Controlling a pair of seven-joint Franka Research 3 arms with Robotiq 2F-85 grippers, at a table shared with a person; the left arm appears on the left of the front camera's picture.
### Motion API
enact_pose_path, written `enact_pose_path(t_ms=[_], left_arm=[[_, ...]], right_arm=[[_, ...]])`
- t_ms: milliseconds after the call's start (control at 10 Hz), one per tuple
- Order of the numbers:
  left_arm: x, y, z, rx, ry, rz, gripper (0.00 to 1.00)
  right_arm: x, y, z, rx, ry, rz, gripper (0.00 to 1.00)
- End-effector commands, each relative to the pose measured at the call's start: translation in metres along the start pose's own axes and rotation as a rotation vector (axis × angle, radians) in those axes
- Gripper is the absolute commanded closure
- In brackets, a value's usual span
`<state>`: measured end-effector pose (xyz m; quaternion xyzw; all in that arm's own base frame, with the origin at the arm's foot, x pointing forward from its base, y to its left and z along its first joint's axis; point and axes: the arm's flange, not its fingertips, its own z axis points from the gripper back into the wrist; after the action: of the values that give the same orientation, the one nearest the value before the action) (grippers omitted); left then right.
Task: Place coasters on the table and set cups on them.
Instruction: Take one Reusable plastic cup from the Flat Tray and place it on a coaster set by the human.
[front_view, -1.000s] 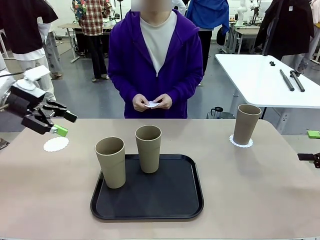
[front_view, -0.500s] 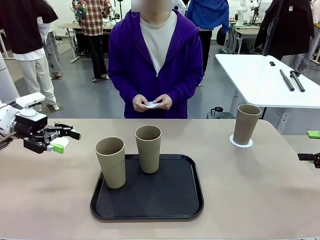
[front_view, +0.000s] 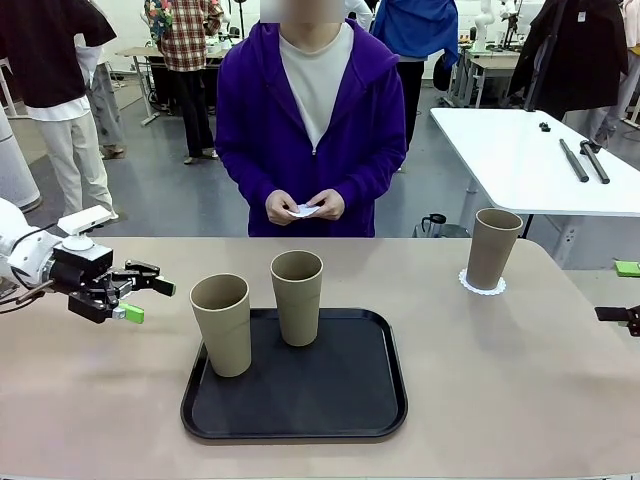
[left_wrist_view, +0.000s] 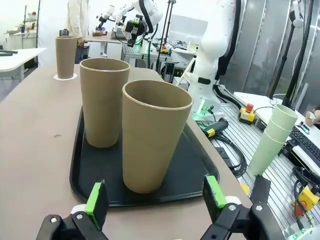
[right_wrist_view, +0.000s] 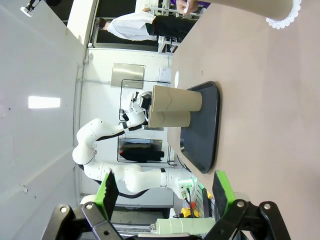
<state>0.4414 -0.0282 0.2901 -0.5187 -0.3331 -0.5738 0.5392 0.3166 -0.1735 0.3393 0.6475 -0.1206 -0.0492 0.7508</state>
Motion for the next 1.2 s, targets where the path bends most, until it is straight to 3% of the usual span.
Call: enact_pose_path(t_ms=[0, 400, 1100], left_arm=[[0.003, -0.001, 0.01, 0.009, -0.015, -0.005, 0.0], [-0.001, -0.001, 0.009, 0.016, -0.007, 0.001, 0.0], [-0.044, -0.002, -0.047, -0.001, -0.188, -0.113, 0.0]], right_arm=[[0.0, 0.001, -0.001, 0.009, -0.002, 0.006, 0.0], [0.0, 0.001, -0.001, 0.009, -0.002, 0.006, 0.0], [0.0, 0.001, -0.001, 0.009, -0.002, 0.006, 0.0]])
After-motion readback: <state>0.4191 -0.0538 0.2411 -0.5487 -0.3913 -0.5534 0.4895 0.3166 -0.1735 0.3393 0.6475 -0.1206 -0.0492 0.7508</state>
